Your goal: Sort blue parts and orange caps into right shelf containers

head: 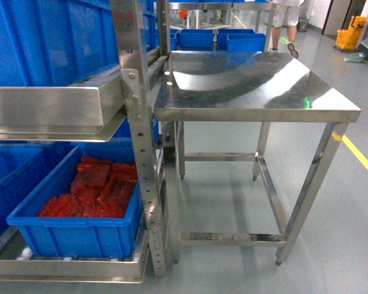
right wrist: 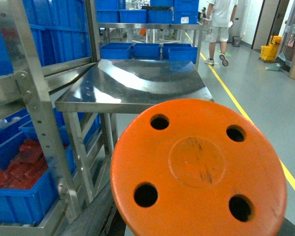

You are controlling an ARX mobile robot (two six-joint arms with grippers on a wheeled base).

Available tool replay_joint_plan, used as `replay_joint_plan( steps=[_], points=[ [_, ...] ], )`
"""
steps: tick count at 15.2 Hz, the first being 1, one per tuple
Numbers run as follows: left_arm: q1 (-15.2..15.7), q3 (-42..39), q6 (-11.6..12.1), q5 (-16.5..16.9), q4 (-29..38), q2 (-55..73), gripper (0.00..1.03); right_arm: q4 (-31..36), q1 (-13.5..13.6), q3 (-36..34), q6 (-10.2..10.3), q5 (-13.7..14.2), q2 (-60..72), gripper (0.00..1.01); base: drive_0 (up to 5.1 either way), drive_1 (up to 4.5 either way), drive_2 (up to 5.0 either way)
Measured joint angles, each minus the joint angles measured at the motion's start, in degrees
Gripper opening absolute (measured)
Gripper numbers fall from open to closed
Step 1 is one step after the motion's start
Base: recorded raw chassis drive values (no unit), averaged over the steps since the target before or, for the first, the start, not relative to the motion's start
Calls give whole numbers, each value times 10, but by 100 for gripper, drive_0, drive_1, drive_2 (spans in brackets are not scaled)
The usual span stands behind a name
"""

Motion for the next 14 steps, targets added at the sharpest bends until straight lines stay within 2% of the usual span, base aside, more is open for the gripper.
replay_joint_plan(
  steps=[14],
  points=[
    [0,0,0,0,0,0,42,0,0,0,0,-1,0,44,-504,237,237]
  ],
)
